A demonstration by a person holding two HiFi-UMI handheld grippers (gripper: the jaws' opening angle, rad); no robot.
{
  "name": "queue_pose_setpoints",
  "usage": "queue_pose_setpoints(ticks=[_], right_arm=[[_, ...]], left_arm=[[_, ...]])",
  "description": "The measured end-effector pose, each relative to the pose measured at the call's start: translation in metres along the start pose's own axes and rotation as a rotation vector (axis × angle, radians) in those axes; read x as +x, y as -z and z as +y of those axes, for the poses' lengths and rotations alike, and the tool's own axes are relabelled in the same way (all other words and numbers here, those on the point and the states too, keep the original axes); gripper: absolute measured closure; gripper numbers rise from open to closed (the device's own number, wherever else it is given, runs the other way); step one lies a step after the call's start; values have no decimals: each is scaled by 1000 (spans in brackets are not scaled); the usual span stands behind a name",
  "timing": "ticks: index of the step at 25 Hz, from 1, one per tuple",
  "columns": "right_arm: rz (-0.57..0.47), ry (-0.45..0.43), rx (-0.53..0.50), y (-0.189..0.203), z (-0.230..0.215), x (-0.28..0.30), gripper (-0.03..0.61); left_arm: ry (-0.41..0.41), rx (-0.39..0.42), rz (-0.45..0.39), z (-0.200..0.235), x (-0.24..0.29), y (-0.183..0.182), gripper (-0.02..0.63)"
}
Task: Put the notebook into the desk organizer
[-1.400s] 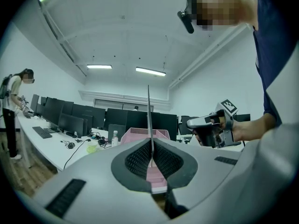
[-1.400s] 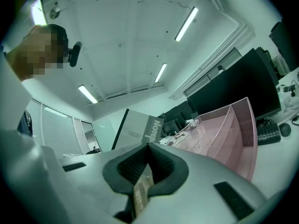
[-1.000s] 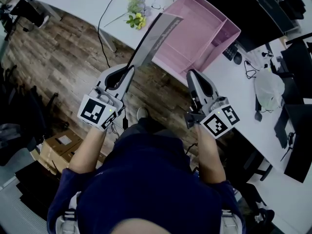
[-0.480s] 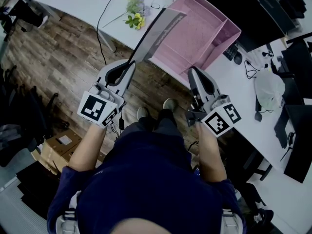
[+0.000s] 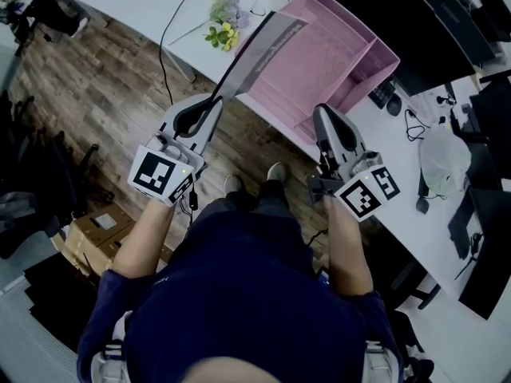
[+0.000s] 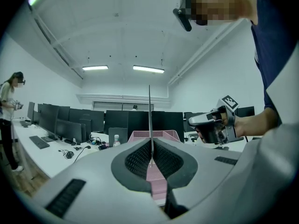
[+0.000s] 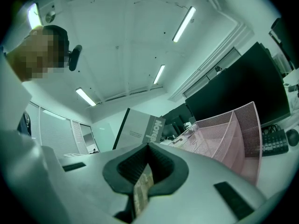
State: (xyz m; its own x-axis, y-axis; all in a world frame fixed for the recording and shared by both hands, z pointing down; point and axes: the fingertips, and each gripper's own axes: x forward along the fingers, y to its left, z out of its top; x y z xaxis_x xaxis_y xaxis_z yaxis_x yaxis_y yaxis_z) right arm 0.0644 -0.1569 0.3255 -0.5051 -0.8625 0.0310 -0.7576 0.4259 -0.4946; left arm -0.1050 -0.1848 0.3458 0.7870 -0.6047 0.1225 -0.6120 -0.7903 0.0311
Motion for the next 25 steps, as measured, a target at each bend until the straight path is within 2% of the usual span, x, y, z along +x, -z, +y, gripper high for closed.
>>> queue_pose_setpoints(ticks=[18,25], right_arm=[[24,-86,54,-31,-71,17,575],[27,-111,68,-39,-89,23,577]], left_arm=[[-128,49,68,3,54,0,580],[-183,110,106,7,70,-3,580]])
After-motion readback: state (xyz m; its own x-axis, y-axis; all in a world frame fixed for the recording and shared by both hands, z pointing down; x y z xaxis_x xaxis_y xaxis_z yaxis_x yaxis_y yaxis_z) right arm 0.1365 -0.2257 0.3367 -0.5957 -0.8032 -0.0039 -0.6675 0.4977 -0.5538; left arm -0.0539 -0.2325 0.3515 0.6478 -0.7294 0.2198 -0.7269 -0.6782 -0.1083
